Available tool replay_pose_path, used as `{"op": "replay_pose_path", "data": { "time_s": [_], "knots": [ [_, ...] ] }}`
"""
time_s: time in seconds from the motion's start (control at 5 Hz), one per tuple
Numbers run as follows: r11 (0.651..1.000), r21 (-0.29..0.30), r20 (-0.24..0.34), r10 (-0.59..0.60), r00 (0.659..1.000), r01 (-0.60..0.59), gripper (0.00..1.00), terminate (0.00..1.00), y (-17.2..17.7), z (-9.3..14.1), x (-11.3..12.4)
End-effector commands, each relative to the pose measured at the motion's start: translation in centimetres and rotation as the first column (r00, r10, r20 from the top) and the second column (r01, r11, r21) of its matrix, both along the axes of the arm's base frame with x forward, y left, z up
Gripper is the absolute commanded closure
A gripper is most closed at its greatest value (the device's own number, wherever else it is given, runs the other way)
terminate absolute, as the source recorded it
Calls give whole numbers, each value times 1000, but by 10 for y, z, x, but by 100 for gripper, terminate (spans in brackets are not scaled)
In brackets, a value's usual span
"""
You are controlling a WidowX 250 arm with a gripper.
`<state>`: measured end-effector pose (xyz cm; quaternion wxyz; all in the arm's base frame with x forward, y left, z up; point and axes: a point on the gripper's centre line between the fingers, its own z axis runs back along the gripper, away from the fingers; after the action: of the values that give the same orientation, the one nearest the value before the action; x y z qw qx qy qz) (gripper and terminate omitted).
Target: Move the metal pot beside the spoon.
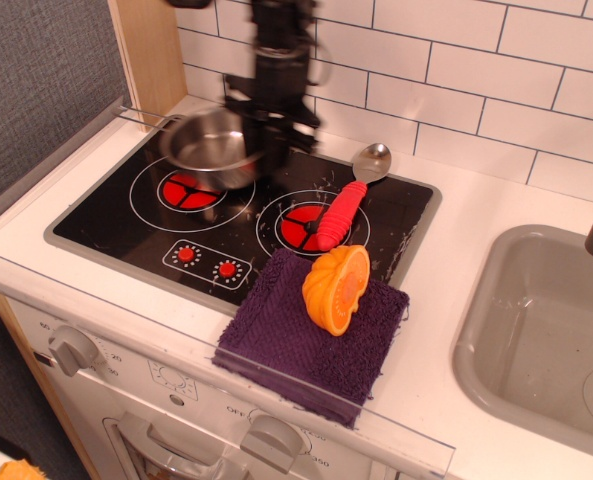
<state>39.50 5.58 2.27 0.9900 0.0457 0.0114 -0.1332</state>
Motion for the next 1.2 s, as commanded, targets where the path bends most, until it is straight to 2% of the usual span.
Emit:
{"op": "replay_pose_path", "data": {
  "time_s": [0.0,0.2,0.4,0.6,1.0],
  "knots": [
    [1000,0,152,-24,988,24,0,0,-11,71,0],
    [999,-32,183,-11,983,17,0,0,-11,85,-7],
    [998,-58,192,6,981,6,0,0,-6,87,-17],
    [992,-71,189,118,975,-106,0,0,-9,80,-27],
    [992,-71,189,118,975,-106,0,0,-9,80,-27]
  ]
}}
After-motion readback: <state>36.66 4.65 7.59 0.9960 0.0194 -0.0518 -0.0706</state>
